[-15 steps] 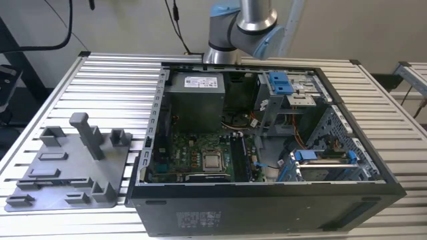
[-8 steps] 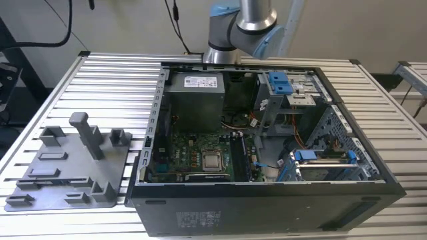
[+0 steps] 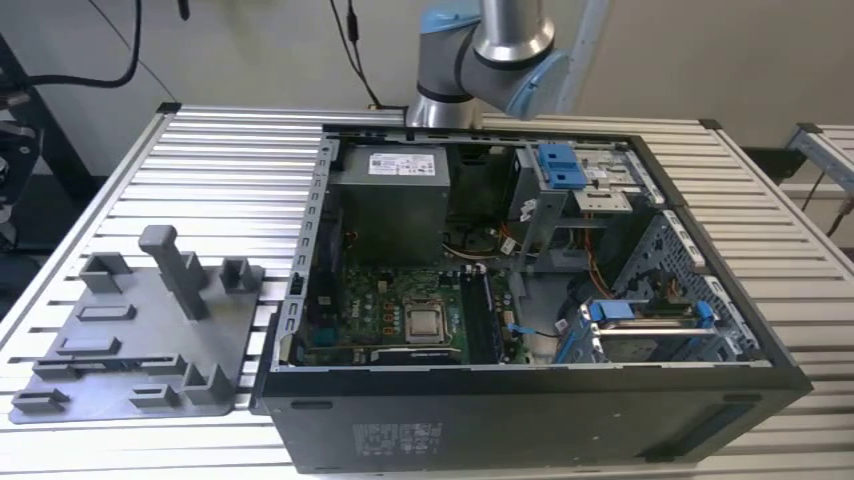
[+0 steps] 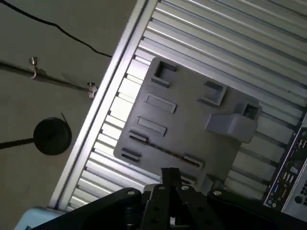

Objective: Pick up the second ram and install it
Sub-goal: 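Pick up the second ram and move it above second insertion slot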

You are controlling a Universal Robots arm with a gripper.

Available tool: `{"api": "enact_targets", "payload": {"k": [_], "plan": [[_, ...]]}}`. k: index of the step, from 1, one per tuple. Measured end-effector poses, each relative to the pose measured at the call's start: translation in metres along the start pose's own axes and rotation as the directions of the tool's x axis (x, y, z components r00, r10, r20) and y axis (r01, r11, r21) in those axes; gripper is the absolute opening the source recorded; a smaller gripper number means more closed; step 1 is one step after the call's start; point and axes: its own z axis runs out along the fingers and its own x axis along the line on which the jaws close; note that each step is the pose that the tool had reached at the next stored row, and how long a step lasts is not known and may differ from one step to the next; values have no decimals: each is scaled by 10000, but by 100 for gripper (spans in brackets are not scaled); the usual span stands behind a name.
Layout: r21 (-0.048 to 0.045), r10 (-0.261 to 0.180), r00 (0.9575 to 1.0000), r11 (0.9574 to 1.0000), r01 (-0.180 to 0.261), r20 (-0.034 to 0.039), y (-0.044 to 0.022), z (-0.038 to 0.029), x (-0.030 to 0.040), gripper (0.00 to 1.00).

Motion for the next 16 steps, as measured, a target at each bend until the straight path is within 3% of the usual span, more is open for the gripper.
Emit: {"api": "enact_targets", "payload": {"k": [5,9,13,16], "plan": [[11,-780,9969,9970,780,-41,0,0,0,11],[17,-1354,9908,9908,1354,-73,0,0,0,11],[21,-1989,9800,9800,1989,-108,0,0,0,11],[23,-2519,9676,9677,2520,-138,0,0,0,11]]}}
